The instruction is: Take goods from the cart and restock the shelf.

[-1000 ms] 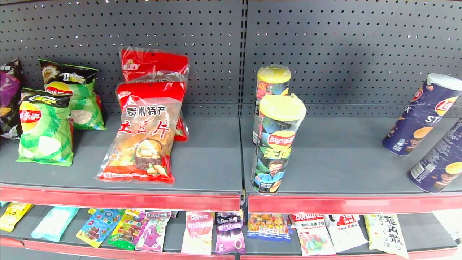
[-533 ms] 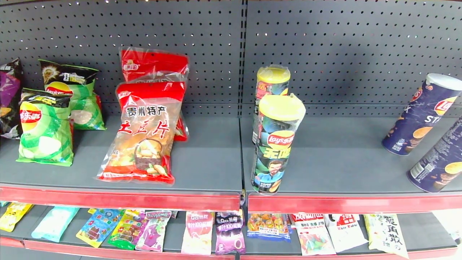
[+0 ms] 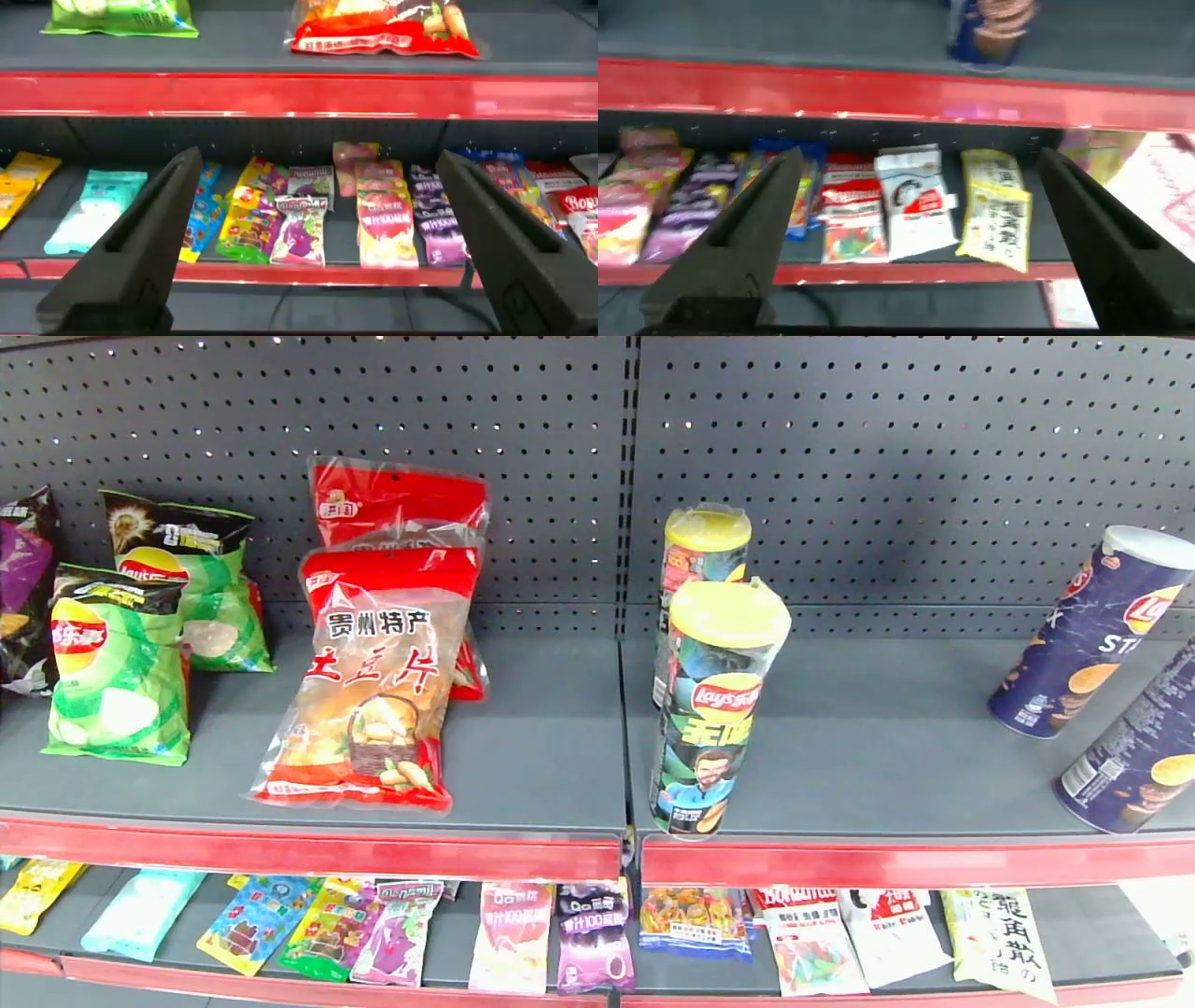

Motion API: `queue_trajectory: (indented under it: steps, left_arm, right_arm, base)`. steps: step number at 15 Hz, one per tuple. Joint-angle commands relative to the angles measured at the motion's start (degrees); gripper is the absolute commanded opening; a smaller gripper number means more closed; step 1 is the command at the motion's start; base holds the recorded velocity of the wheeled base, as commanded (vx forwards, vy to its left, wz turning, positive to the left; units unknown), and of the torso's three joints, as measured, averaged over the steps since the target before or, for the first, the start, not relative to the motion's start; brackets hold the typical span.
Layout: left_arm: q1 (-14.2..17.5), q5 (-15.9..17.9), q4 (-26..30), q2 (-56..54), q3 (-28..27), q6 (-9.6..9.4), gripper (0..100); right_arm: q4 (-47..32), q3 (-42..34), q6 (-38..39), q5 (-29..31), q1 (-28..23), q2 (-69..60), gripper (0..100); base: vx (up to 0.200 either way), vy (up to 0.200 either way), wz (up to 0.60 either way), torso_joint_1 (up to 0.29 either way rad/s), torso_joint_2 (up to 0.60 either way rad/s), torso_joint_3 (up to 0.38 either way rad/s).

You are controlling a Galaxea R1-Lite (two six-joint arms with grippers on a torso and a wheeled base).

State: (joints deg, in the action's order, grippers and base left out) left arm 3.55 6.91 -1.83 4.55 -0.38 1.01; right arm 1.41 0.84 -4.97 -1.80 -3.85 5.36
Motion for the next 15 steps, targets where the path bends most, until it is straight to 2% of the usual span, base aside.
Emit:
queue_trajectory:
  steps: [1, 3, 5, 6, 8, 15]
  left_arm:
    - [-6.27, 0.47, -0.02, -0.86, -0.06, 0.48, 100]
    - [-4.51, -1.02, 0.07, -2.7, -0.06, 0.57, 100]
    - [-3.72, -4.45, -0.11, -4.55, 0.11, 0.39, 100]
    - [-3.55, -9.81, 2.18, -4.55, 0.2, 0.22, 100]
    - [-3.64, -8.32, 2.09, -4.55, 0.2, -0.92, 100]
    - [-3.64, -8.67, 2.09, -4.55, 0.2, -1.01, 100]
  right_arm:
    - [-0.27, -0.14, -0.04, -3.38, 2.18, 0.09, 100]
    - [0.08, -0.49, 0.58, -2.77, 2.71, -2.55, 100]
    - [-1.15, -0.84, 3.3, 2.68, 3.85, -5.28, 100]
    - [-1.41, -0.84, 4.89, 3.74, 3.85, -5.19, 100]
    - [-1.41, -0.84, 4.09, 2.6, 3.94, -5.19, 100]
    - [-1.41, -0.84, 4.53, 2.68, 3.94, -5.19, 100]
  base:
    - [0.0, 0.0, 0.0, 0.0, 0.0, 0.0]
    - [0.0, 0.0, 0.0, 0.0, 0.0, 0.0]
    - [0.0, 0.0, 0.0, 0.0, 0.0, 0.0]
    - [0.0, 0.0, 0.0, 0.0, 0.0, 0.0]
    - [0.0, 0.0, 0.0, 0.0, 0.0, 0.0]
    - [0.0, 0.0, 0.0, 0.0, 0.0, 0.0]
